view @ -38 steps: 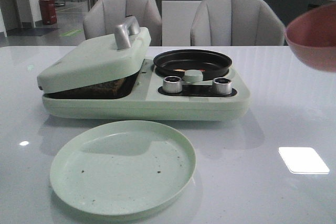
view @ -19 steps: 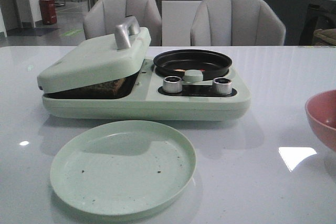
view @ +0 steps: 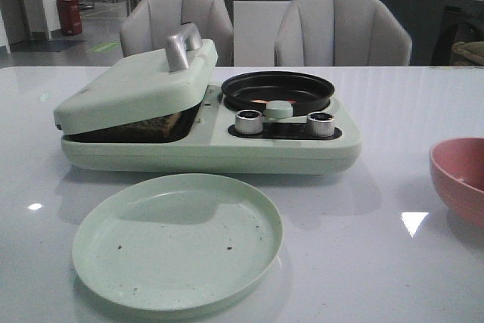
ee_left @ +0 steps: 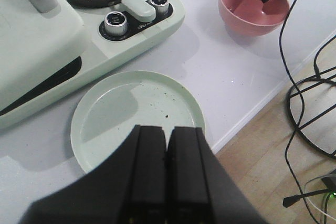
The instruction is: Make breakfast with bread and shrimp
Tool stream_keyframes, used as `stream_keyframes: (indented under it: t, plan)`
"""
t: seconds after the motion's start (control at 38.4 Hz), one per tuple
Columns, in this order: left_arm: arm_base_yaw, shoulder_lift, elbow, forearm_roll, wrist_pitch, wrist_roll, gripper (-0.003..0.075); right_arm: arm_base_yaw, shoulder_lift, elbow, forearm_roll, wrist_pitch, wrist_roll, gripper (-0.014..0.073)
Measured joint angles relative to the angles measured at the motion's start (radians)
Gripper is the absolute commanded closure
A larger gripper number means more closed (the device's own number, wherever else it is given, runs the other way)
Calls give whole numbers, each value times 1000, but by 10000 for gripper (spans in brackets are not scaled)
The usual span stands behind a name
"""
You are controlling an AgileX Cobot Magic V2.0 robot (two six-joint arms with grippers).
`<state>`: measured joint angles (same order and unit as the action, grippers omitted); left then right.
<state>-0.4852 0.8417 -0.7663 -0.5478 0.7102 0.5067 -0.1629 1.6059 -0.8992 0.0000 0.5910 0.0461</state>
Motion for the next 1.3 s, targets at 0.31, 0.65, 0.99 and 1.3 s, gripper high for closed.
stream_keyframes:
  t: [0.31, 0.65, 0.99, 1.3]
  plan:
    - [0, 0, 0, 0, 0, 0, 619, 78, -170, 0, -22, 15, -2, 54]
    - [0, 0, 0, 0, 0, 0, 619, 261, -470, 0, -39, 153, -9, 54]
    - [0, 0, 0, 0, 0, 0, 619, 308, -755, 75, -54, 294, -11, 54]
    - [0, 0, 0, 0, 0, 0, 619, 308, -967, 203, -56, 384, -11, 54]
